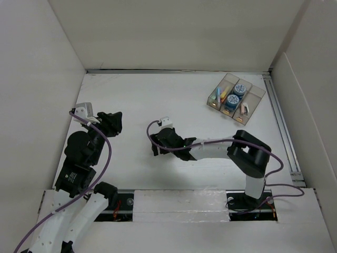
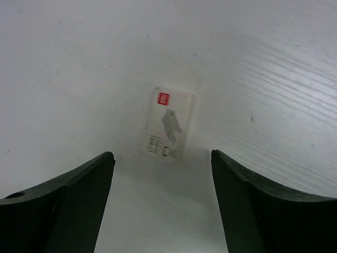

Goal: Organize the desk

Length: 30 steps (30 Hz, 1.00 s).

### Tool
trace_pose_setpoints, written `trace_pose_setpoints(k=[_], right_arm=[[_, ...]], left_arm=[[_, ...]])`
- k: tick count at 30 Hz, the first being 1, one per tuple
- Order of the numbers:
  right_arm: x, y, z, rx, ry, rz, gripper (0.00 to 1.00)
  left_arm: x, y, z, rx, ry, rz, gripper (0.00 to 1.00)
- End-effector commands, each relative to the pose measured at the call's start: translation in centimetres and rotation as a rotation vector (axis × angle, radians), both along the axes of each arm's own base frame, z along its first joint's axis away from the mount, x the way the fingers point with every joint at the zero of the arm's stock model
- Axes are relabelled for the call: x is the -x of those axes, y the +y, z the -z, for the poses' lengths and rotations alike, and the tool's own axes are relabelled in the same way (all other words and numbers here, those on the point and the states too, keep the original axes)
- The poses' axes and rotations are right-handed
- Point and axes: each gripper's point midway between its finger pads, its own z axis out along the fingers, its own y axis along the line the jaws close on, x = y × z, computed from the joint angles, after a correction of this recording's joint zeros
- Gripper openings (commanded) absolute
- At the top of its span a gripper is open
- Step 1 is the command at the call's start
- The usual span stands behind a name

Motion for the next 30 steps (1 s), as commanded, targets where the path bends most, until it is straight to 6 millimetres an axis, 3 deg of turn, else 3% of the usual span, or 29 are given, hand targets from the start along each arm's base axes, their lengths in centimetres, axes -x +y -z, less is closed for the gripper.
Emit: trace_pose_setpoints(k=[1,2,3,5,6,9,10,11,12,14,16,17,19,20,21,23,24,25,26,27,30], right_arm=[[-0.6,2.2,-1.6,0.033,-0.085,-0.010,0.79],[-0.2,2.4,-0.4,0.070,-0.080,-0.014,0.79],[-1.2,2.8,0.2,0.115,-0.084,0.019,0.74],[-1.6,2.9,0.4,0.119,-0.085,0.041,0.68],[-1.8,1.9,1.2,0.175,-0.088,0.071,0.64],[-2.0,1.5,2.6,0.234,-0.093,0.096,0.58],[-2.0,1.3,3.1,0.246,-0.092,0.103,0.41],[-2.1,1.2,3.1,0.250,-0.095,0.107,0.41],[-2.2,1.0,2.9,0.251,-0.102,0.120,0.23],[-2.5,0.3,1.5,0.238,-0.129,0.149,0.11],[-3.5,-0.6,-0.9,0.208,-0.171,0.202,0.09],[-5.1,-2.2,-3.4,0.150,-0.194,0.259,0.09],[-7.3,-4.6,-6.0,0.044,-0.197,0.327,0.09],[-10.4,-8.5,-9.3,-0.045,-0.214,0.427,0.09],[-11.0,-10.6,-9.1,-0.103,-0.188,0.442,0.09],[-13.2,-15.7,-10.5,-0.214,-0.173,0.551,0.10],[-15.5,-20.7,-13.1,-0.309,-0.211,0.641,0.10],[-15.5,-23.6,-12.0,-0.325,-0.197,0.703,0.11],[-15.9,-26.2,-12.5,-0.350,-0.219,0.759,0.11],[-16.7,-30.9,-13.8,-0.374,-0.275,0.870,0.11],[-16.9,-36.7,-13.2,-0.370,-0.302,1.032,0.12]], left_arm=[[-0.3,0.2,-0.9,0.005,-0.037,-0.013,0.40],[-0.2,0.2,-1.0,0.006,-0.039,-0.011,0.40],[-0.2,0.2,-1.0,0.006,-0.039,-0.011,0.40],[-0.1,0.3,-1.1,0.008,-0.044,-0.013,0.40],[-0.1,0.3,-1.1,0.008,-0.044,-0.014,0.40],[-0.1,0.3,-1.1,0.009,-0.045,-0.013,0.40],[-0.1,0.2,-1.1,0.008,-0.044,-0.010,0.40],[-0.2,0.2,-1.0,0.008,-0.042,-0.010,0.40],[-0.2,0.2,-1.0,0.008,-0.042,-0.008,0.40],[-0.2,0.2,-1.0,0.008,-0.042,-0.008,0.41],[-0.2,0.1,-1.1,0.008,-0.042,-0.005,0.41],[-0.2,0.1,-1.0,0.007,-0.041,-0.003,0.41],[-0.3,-0.1,-0.9,0.005,-0.037,0.001,0.41],[-0.3,-0.1,-0.9,0.005,-0.035,0.004,0.41],[-0.4,-0.2,-0.8,0.004,-0.033,0.006,0.43],[-0.4,-0.4,-0.7,-0.002,-0.027,0.018,0.44],[-0.5,-0.5,-0.6,-0.005,-0.023,0.020,0.46],[-0.5,-0.7,-0.6,-0.007,-0.022,0.033,0.47],[-0.6,-0.8,-0.4,-0.010,-0.018,0.037,0.49],[-0.6,-1.0,-0.3,-0.013,-0.011,0.044,0.50],[-0.8,-1.6,-0.1,-0.021,0.001,0.074,0.54]])
